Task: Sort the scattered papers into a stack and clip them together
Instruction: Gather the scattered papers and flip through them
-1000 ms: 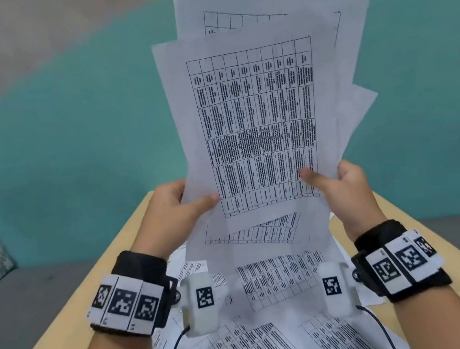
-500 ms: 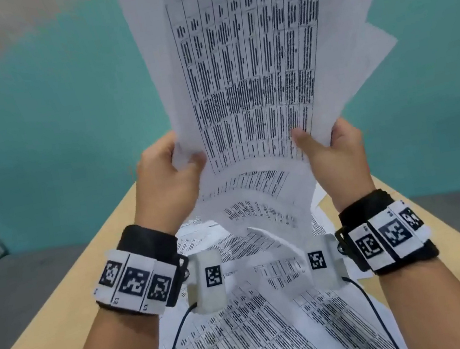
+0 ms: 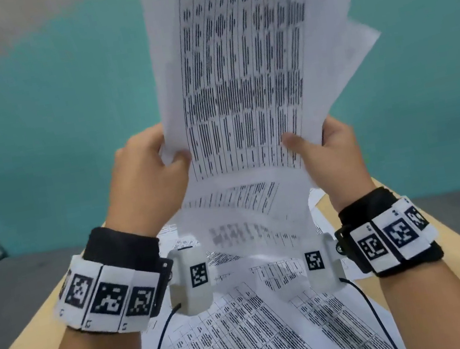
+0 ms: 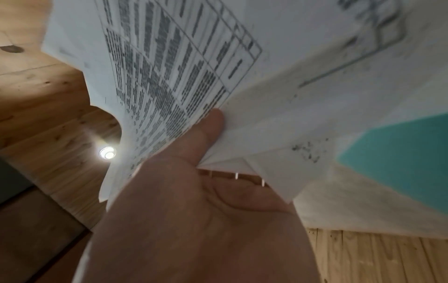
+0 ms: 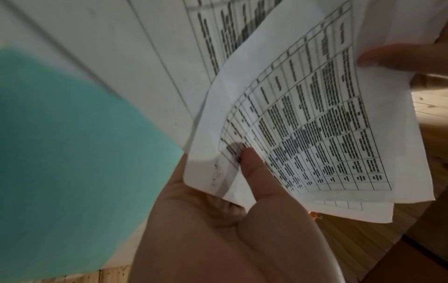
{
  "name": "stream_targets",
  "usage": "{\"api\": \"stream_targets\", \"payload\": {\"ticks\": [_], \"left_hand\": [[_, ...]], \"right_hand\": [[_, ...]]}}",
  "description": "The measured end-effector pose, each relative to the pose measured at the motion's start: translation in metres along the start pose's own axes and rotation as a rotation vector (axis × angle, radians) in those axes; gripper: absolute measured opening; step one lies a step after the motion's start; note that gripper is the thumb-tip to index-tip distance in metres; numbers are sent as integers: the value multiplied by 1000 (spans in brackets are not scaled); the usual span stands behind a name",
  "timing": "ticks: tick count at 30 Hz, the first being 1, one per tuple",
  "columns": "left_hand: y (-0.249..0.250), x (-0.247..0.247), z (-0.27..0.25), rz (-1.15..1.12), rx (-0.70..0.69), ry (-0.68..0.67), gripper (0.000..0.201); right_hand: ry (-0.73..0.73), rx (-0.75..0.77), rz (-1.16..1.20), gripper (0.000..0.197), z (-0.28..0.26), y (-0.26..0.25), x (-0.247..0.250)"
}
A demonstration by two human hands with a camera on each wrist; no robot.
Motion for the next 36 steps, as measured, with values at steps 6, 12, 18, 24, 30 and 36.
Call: {"api": "stream_targets", "payload": {"ticks": [6,12,18,24,30,36], "left_hand": [[-36,-21,-9,-104,252,-243,11],[-25,-4,-1,-595,353,-3,52],[-49,-26,-10,-561,539,-215,72],[-74,-49,-34,-321,651,-522,60],[-84,-43,-28,-288,666,-375,48],[-91,-28,-18,-407,703,-145,43]], "right_hand": [[-37,-92,-99,7,-2,27,-3],[115,-92,128,10,5,9,12],[184,-162,239,27,8,14,19],[247,-377,193,6,20,45,41],[234,-485,253,30,17,55,48],[191,-473,180,40,20,56,44]]}}
Point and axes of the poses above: each hand's wrist, its own z-axis towards the middle knuckle, its own x-axis out of the back of the hand, y = z × x, the point moved 7 cm from there along z, towards the middle knuckle, and after that the axes turned 10 degrees about y, right-handed, at the moved point
